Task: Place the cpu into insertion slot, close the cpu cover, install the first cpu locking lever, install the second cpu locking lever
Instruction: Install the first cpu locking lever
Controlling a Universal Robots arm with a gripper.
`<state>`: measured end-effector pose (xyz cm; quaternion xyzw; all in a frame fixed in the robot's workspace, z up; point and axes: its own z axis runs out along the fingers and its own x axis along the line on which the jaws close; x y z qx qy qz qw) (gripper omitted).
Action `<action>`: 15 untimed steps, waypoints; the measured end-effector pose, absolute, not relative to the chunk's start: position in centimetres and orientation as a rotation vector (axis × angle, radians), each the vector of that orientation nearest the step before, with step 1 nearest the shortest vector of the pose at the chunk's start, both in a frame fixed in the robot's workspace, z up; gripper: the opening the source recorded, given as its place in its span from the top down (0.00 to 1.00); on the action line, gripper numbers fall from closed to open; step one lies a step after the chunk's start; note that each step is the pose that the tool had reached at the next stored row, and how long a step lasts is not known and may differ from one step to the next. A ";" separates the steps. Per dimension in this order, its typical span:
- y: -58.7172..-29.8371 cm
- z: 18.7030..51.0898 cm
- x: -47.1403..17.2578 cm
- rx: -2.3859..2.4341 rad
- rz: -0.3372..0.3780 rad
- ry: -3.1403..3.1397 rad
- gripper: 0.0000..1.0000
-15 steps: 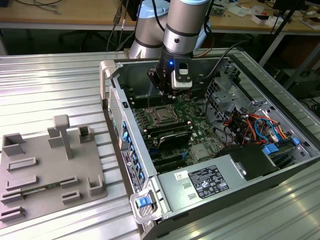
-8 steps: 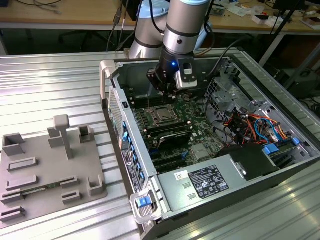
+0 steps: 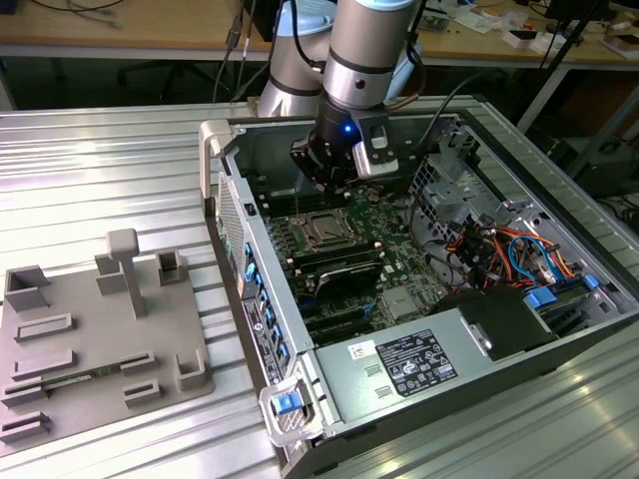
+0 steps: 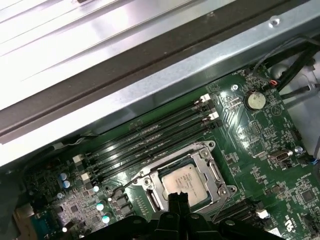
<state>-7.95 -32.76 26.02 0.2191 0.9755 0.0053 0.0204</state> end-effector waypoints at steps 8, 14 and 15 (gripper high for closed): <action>-32.8 26.0 -9.0 0.652 0.017 3.032 0.89; -32.8 26.0 -9.7 0.634 0.017 3.035 0.89; -32.8 26.0 -9.8 0.628 0.018 3.037 0.89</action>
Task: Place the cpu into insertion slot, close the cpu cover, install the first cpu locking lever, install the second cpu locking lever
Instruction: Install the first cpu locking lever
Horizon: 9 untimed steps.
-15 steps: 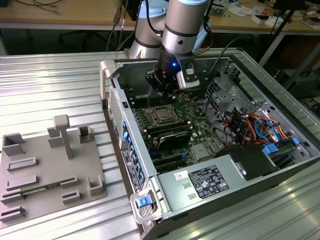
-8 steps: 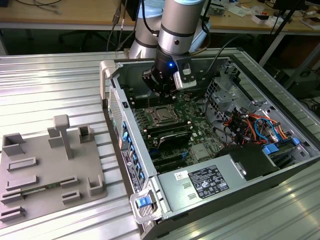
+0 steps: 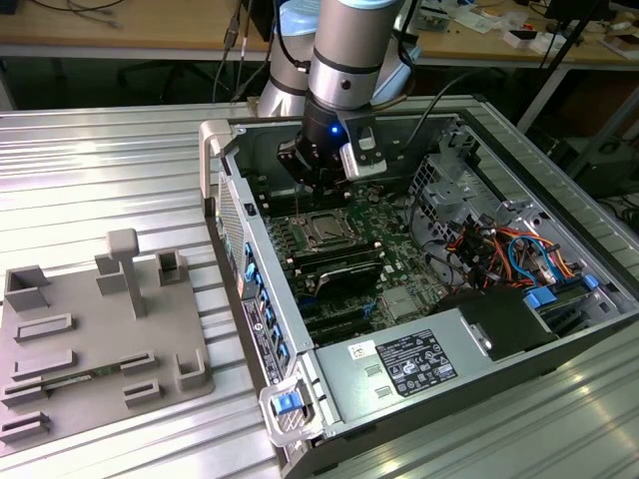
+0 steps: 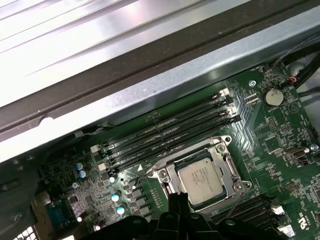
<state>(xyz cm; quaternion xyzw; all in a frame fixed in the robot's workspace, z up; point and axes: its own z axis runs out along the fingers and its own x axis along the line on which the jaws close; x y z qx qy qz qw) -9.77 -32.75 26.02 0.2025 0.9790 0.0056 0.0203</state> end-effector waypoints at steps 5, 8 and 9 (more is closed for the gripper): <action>-32.8 26.0 -9.9 0.594 0.018 3.044 0.89; -32.8 26.0 -9.9 0.477 0.020 3.065 0.89; -32.8 26.0 -9.9 0.409 0.022 3.075 0.89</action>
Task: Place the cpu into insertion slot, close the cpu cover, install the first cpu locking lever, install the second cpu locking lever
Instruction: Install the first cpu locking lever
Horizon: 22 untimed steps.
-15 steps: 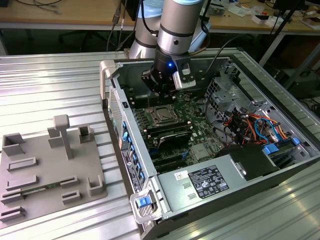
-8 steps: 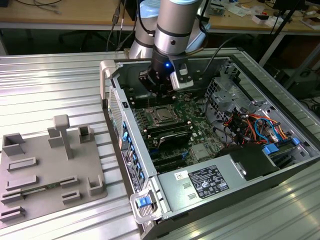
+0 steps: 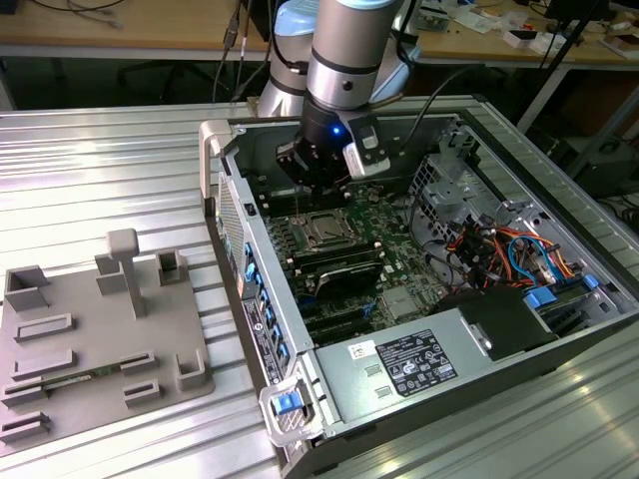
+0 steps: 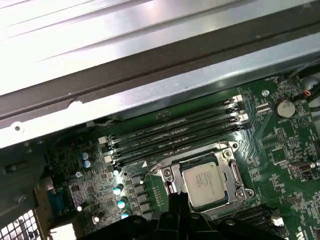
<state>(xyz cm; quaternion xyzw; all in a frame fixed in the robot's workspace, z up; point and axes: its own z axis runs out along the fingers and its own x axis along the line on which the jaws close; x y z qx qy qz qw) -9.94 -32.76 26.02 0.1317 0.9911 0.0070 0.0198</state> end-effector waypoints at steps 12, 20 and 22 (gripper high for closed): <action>-32.8 26.0 -10.0 0.222 0.026 3.095 0.89; -32.8 26.0 -10.0 0.221 0.026 3.095 0.89; -32.8 26.0 -10.0 0.221 0.026 3.095 0.89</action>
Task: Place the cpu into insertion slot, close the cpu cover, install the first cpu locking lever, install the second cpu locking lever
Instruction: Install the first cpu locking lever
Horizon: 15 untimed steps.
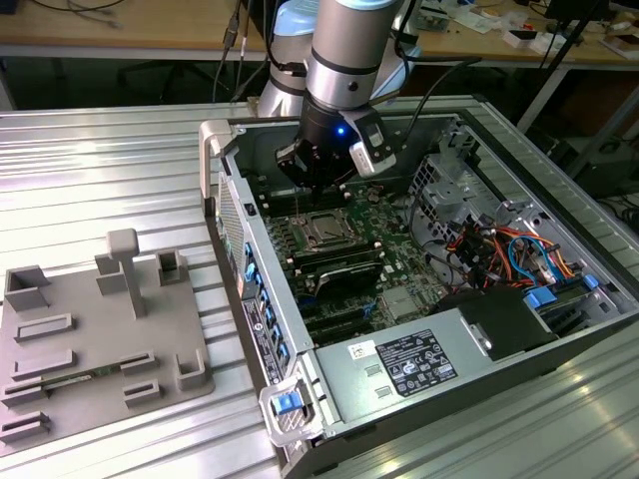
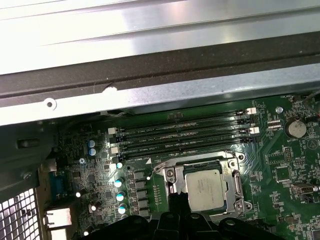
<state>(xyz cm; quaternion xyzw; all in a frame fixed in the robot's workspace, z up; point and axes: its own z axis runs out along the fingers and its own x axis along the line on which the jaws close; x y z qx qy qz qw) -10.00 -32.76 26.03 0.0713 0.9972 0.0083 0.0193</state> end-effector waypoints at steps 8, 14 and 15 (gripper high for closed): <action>-32.8 26.0 -10.3 0.000 0.030 3.104 0.89; -32.8 26.0 -10.7 -0.020 0.030 3.104 0.89; -32.8 26.0 -10.7 -0.022 0.030 3.104 0.89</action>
